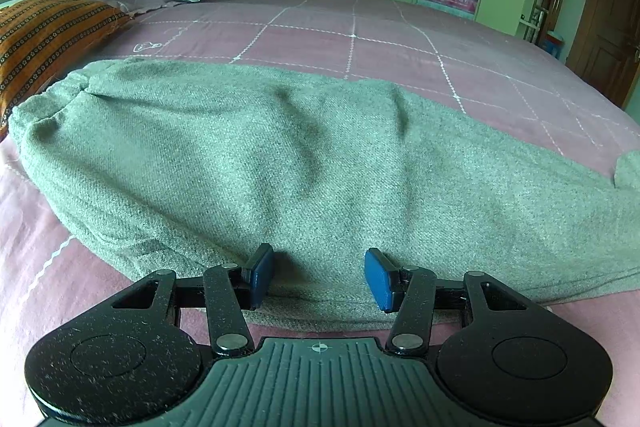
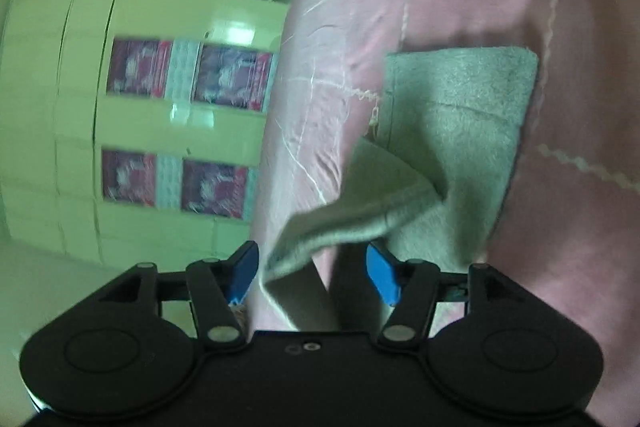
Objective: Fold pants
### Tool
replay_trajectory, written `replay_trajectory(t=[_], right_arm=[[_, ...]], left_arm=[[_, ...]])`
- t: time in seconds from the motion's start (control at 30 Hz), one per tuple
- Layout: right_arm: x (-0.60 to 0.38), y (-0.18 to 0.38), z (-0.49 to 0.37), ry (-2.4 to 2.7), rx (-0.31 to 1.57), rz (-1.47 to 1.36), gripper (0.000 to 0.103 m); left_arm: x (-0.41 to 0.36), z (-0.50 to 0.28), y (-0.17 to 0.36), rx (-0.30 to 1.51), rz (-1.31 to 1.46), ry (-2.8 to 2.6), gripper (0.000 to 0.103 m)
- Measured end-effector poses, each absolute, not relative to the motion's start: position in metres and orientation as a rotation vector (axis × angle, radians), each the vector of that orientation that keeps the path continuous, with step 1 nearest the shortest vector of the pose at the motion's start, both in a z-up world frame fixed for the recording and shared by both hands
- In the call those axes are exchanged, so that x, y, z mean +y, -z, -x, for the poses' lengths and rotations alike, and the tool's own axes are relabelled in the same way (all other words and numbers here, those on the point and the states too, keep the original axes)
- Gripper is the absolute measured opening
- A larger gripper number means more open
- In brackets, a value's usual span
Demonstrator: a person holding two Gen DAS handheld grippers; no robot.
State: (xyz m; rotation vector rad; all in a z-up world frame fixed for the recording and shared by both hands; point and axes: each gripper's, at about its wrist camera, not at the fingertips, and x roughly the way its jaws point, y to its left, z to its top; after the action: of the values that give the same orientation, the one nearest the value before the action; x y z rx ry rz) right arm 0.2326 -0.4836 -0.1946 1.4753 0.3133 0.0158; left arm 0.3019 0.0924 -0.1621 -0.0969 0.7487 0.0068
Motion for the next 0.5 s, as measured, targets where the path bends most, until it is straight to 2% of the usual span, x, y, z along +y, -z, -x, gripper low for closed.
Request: replay_trajectory(t=[0.03,0.07,0.1,0.2,0.3,0.33,0.37,0.43,0.5], right_arm=[[-0.486,0.196,-0.238,-0.006,0.325,-1.502,0.044],[-0.487,0.196,-0.245,0.006,0.346,-1.507,0.016],[-0.487,0.189,-0.254,0.030,0.391,-1.465,0.000],[-0.478,0.132,-0.269,0.055,0.414,-1.114,0.000],[-0.453,0.060,-0.239,-0.002,0.208,-0.691,0.000],[-0.447,0.059,-0.227,-0.017,0.170,-0.590,0.000],[-0.451,0.072,-0.229,0.040,0.244,-0.573,0.000],[-0.481,0.125,-0.239,0.175,0.489,-0.721,0.000],[-0.493,0.162,-0.235,0.208,0.589,-0.809,0.000]], left_arm=[[0.092,-0.302,0.162,0.749,0.097,-0.007,0.051],[0.092,-0.302,0.162,0.749,0.097,-0.008,0.051],[0.092,-0.302,0.162,0.749,0.095,-0.007,0.051],[0.093,-0.302,0.162,0.746,0.095,-0.008,0.051],[0.093,-0.302,0.162,0.741,0.096,-0.007,0.051],[0.093,-0.302,0.163,0.740,0.100,-0.008,0.051],[0.093,-0.302,0.163,0.738,0.098,-0.008,0.052],[0.092,-0.301,0.164,0.734,0.092,-0.007,0.052],[0.092,-0.301,0.164,0.734,0.093,-0.003,0.052]])
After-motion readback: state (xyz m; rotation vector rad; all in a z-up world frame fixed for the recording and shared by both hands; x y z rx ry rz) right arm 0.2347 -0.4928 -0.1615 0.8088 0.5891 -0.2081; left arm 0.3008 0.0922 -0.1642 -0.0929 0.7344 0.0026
